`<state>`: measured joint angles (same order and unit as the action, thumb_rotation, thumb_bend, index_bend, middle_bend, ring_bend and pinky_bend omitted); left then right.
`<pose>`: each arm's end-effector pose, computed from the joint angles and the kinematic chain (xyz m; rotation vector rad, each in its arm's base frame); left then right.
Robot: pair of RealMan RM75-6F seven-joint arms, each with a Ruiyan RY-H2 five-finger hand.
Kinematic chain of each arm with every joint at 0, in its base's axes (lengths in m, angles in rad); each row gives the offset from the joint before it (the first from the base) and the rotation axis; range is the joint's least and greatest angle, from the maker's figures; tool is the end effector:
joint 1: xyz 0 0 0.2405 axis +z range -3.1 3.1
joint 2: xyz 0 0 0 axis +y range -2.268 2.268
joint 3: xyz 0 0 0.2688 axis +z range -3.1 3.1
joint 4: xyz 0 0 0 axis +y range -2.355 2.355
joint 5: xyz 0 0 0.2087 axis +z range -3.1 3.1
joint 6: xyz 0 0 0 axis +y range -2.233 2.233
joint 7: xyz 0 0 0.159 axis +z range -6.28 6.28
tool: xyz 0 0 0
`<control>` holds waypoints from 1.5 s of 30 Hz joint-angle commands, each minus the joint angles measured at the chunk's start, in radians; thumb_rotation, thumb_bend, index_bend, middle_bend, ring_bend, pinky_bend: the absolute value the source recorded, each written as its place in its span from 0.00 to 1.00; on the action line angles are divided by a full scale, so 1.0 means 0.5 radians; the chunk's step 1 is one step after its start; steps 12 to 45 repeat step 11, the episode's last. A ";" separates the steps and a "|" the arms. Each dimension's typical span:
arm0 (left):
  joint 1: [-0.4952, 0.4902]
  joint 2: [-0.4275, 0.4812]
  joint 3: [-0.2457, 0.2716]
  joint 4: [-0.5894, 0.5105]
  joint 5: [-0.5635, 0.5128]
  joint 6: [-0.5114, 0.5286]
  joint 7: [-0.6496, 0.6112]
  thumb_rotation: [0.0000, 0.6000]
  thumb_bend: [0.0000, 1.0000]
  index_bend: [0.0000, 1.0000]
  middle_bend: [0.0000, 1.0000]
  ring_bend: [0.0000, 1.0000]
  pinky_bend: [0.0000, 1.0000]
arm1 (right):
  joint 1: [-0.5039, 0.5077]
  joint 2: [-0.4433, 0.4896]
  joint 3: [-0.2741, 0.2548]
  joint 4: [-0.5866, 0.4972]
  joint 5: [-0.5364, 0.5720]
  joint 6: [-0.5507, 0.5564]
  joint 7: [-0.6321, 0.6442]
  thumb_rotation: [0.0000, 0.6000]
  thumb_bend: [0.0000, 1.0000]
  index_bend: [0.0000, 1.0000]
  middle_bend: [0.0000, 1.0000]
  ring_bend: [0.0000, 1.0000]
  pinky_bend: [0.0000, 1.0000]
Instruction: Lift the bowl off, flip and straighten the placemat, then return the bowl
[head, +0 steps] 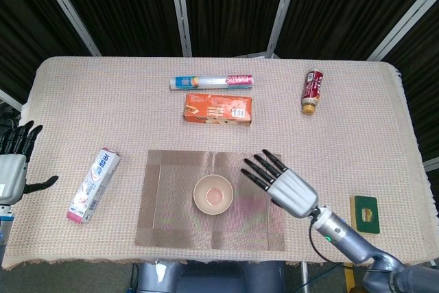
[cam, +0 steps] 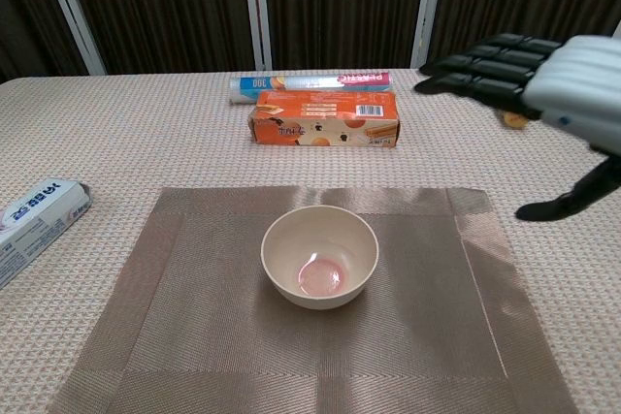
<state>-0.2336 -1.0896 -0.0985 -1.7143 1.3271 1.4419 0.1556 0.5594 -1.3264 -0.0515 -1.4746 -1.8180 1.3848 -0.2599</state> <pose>-0.2928 0.2497 0.1757 -1.3597 -0.8353 -0.8820 -0.1857 -0.2802 0.0611 2.0335 -0.2631 1.1273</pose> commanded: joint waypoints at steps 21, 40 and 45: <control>0.139 -0.063 0.073 0.049 0.160 0.171 -0.020 1.00 0.00 0.00 0.00 0.00 0.00 | -0.561 0.198 0.056 0.026 0.532 0.431 0.362 1.00 0.00 0.00 0.00 0.00 0.00; 0.139 -0.063 0.073 0.049 0.160 0.171 -0.020 1.00 0.00 0.00 0.00 0.00 0.00 | -0.561 0.198 0.056 0.026 0.532 0.431 0.362 1.00 0.00 0.00 0.00 0.00 0.00; 0.139 -0.063 0.073 0.049 0.160 0.171 -0.020 1.00 0.00 0.00 0.00 0.00 0.00 | -0.561 0.198 0.056 0.026 0.532 0.431 0.362 1.00 0.00 0.00 0.00 0.00 0.00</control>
